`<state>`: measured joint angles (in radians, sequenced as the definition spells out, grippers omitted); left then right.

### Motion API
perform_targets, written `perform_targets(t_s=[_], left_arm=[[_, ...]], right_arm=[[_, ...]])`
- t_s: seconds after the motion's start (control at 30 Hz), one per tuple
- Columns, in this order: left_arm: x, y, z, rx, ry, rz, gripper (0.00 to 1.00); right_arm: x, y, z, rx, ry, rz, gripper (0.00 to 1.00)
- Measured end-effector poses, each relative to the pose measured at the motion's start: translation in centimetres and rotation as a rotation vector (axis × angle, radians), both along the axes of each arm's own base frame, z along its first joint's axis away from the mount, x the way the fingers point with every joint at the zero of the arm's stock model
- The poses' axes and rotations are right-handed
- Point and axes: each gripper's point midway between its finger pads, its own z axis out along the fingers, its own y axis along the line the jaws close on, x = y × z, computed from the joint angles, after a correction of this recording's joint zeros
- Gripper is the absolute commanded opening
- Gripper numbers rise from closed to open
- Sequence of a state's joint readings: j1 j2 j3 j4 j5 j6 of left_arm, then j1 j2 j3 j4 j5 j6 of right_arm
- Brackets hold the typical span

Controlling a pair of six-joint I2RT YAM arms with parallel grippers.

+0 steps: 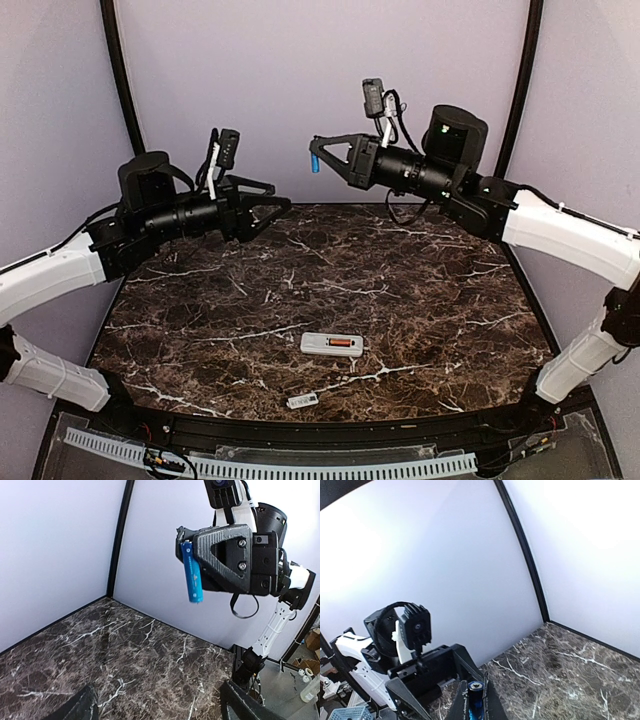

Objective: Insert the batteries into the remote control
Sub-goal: Pass from the right arm to the left

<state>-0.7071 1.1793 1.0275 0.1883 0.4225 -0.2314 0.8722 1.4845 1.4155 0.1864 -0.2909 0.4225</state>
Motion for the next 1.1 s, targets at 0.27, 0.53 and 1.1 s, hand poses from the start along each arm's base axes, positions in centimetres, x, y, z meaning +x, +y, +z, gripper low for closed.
perform_targets(t_s=[0.27, 0.53, 1.1], left_arm=[[0.3, -3.3, 2.3, -0.067, -0.038, -0.076, 0.7], [-0.4, -4.6, 3.8, -0.109, -0.079, -0.127, 0.49], [-1.3, -4.8, 4.9, -0.13, -0.115, -0.171, 0.29]], right_arm=[[-3.5, 2.1, 1.9, 0.045, -0.103, 0.058, 0.0], [-4.0, 2.4, 2.1, 0.032, -0.147, 0.052, 0.0], [-3.6, 2.8, 1.4, 0.011, -0.157, 0.045, 0.0]])
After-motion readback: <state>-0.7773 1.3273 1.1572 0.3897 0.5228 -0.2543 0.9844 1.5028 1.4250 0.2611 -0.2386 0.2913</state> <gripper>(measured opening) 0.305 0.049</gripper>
